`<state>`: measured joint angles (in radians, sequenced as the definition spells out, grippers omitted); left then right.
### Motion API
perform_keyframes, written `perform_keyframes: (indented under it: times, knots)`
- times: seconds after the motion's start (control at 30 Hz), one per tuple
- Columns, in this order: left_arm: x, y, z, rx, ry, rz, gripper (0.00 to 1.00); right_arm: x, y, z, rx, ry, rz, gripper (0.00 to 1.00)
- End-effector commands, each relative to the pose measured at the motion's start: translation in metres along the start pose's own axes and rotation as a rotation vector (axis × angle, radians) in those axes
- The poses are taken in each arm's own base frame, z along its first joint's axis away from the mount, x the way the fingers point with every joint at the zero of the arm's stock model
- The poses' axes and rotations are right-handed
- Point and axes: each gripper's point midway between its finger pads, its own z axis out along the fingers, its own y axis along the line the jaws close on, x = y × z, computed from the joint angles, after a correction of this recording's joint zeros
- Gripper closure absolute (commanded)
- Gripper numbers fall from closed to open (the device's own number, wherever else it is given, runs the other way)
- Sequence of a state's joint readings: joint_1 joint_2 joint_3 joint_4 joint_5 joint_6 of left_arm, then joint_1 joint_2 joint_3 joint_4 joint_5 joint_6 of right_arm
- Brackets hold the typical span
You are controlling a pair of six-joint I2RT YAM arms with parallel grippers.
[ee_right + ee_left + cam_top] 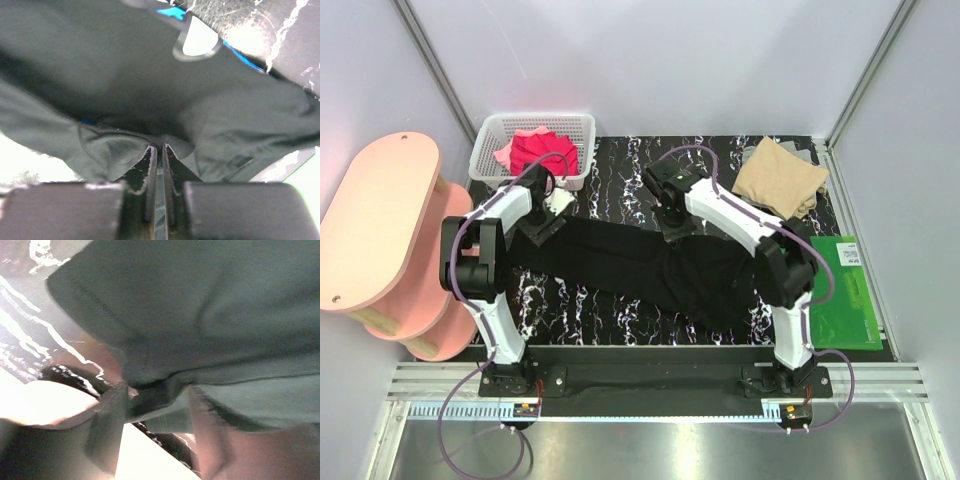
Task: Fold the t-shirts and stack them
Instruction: Fold the other side of the tshirt into a rectangle
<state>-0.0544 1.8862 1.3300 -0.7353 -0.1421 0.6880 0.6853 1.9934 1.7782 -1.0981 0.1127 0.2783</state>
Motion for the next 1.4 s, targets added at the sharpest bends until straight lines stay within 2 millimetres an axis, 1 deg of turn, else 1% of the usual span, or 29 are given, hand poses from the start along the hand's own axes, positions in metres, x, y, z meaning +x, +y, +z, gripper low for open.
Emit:
perform_keyframes:
  times: [0.0, 0.07, 0.1, 0.17, 0.2, 0.27, 0.3, 0.33, 0.37, 0.4, 0.53, 0.6, 0.63, 0.67, 0.7, 0.73, 0.77, 0.8, 0.83, 0.87, 0.9, 0.97, 1.0, 1.03, 1.1, 1.13, 1.2, 1.23, 1.37]
  knots:
    - [-0.002, 0.03, -0.006, -0.17, -0.015, 0.006, 0.08, 0.0, -0.006, 0.028, 0.025, 0.069, -0.019, 0.8]
    - [0.001, 0.032, -0.009, -0.194, -0.019, 0.01, 0.01, -0.001, -0.011, 0.037, 0.041, 0.078, 0.004, 0.73]
    - [0.001, 0.035, -0.017, -0.214, -0.032, 0.005, 0.01, -0.001, -0.014, 0.039, 0.046, 0.079, 0.017, 0.61]
    - [0.002, 0.036, -0.025, -0.23, -0.042, 0.003, 0.01, -0.006, -0.02, 0.039, 0.063, 0.058, 0.051, 0.5]
    - [0.0, 0.039, -0.038, -0.252, -0.063, -0.003, 0.01, -0.01, -0.028, 0.038, 0.102, 0.039, 0.06, 0.42]
    - [-0.001, 0.031, -0.049, -0.256, -0.084, 0.01, 0.01, -0.017, -0.035, 0.032, 0.146, 0.003, 0.082, 0.38]
    - [-0.005, 0.028, -0.066, -0.273, -0.123, 0.01, 0.01, -0.022, -0.039, 0.029, 0.171, -0.017, 0.082, 0.36]
    - [-0.002, 0.018, -0.071, -0.257, -0.125, 0.014, 0.01, -0.026, -0.042, 0.025, 0.184, -0.034, 0.09, 0.32]
    - [-0.01, 0.003, -0.078, -0.247, -0.149, 0.047, 0.01, -0.028, -0.044, 0.023, 0.195, -0.047, 0.09, 0.31]
    - [-0.013, -0.004, -0.094, -0.262, -0.186, 0.053, 0.01, -0.032, -0.05, 0.021, 0.23, -0.064, 0.092, 0.3]
    - [-0.021, -0.057, -0.107, -0.175, -0.251, 0.096, 0.01, -0.026, -0.06, 0.007, 0.272, -0.082, 0.118, 0.3]
    - [-0.019, -0.071, -0.101, -0.112, -0.25, 0.095, 0.01, -0.01, -0.062, 0.009, 0.269, -0.068, 0.144, 0.3]
    - [-0.017, -0.078, -0.095, -0.081, -0.242, 0.093, 0.01, -0.008, -0.061, -0.004, 0.24, -0.093, 0.165, 0.3]
    - [-0.013, -0.083, -0.085, -0.06, -0.212, 0.101, 0.01, 0.01, -0.06, 0.0, 0.23, -0.06, 0.173, 0.3]
    - [-0.008, -0.088, -0.075, -0.044, -0.187, 0.108, 0.01, 0.015, -0.051, -0.001, 0.166, -0.063, 0.206, 0.3]
    - [-0.005, -0.088, -0.068, -0.037, -0.167, 0.111, 0.01, 0.019, -0.047, -0.016, 0.12, -0.096, 0.228, 0.3]
    - [-0.001, -0.09, -0.057, -0.025, -0.138, 0.111, 0.01, 0.04, -0.042, -0.011, 0.078, -0.047, 0.24, 0.3]
    - [-0.002, -0.089, -0.051, -0.016, -0.137, 0.106, 0.01, 0.041, -0.035, -0.024, 0.016, -0.084, 0.279, 0.3]
    - [0.001, -0.084, -0.046, -0.012, -0.126, 0.087, 0.01, 0.049, -0.029, -0.026, -0.029, -0.078, 0.293, 0.3]
    - [0.001, -0.081, -0.04, -0.002, -0.112, 0.076, 0.01, 0.067, -0.017, -0.02, -0.102, -0.033, 0.302, 0.3]
    - [0.001, -0.076, -0.036, -0.003, -0.107, 0.067, 0.01, 0.073, -0.012, -0.03, -0.157, -0.044, 0.332, 0.3]
    - [0.007, -0.068, -0.025, 0.0, -0.074, 0.045, 0.01, 0.097, 0.001, -0.026, -0.245, 0.008, 0.361, 0.3]
    - [0.009, -0.065, -0.021, -0.001, -0.067, 0.045, 0.01, 0.101, 0.007, -0.034, -0.294, 0.001, 0.403, 0.3]
    - [0.013, -0.06, -0.018, -0.014, -0.052, 0.035, 0.01, 0.12, 0.01, -0.026, -0.318, 0.044, 0.416, 0.3]
    - [0.017, -0.057, -0.009, -0.023, -0.034, 0.033, 0.01, 0.127, 0.023, -0.03, -0.409, 0.052, 0.448, 0.31]
    - [0.02, -0.056, -0.006, -0.026, -0.026, 0.031, 0.01, 0.14, 0.022, -0.023, -0.406, 0.084, 0.457, 0.31]
    - [0.021, -0.057, -0.003, -0.029, -0.023, 0.03, 0.01, 0.143, 0.032, -0.021, -0.466, 0.106, 0.478, 0.31]
    - [0.022, -0.057, -0.003, -0.028, -0.022, 0.03, 0.01, 0.154, 0.034, -0.015, -0.477, 0.136, 0.489, 0.32]
    - [0.021, -0.053, -0.009, -0.048, -0.03, 0.029, 0.01, 0.158, 0.042, -0.006, -0.519, 0.165, 0.518, 0.32]
